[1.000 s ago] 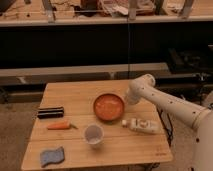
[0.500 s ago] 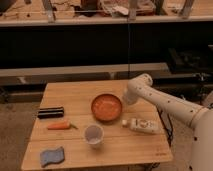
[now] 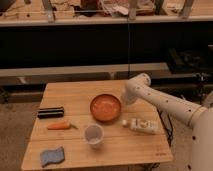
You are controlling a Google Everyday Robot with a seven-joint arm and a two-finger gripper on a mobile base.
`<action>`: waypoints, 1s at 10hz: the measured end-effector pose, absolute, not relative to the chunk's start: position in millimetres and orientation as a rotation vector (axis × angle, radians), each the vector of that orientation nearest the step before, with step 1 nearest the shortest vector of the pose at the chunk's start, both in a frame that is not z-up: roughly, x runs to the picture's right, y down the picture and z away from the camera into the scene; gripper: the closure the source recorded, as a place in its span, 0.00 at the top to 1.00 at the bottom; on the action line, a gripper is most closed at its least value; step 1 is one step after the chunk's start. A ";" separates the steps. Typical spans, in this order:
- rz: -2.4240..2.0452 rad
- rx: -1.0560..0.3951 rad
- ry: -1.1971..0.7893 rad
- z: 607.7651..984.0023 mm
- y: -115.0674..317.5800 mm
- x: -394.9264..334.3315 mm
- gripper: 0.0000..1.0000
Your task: Push the ceramic bowl across the table
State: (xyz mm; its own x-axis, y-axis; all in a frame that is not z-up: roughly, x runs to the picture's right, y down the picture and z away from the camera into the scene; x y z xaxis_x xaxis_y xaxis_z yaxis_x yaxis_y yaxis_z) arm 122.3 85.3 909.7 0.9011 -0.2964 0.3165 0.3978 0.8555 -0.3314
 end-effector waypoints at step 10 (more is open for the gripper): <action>-0.399 -0.402 -0.266 906.2 89.6 111.9 0.04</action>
State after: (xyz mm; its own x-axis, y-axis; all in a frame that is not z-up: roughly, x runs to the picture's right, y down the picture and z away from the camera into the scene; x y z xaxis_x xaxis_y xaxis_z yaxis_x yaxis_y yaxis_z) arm 111.9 89.6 906.2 0.8885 -0.3220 0.3269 0.4255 0.8447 -0.3247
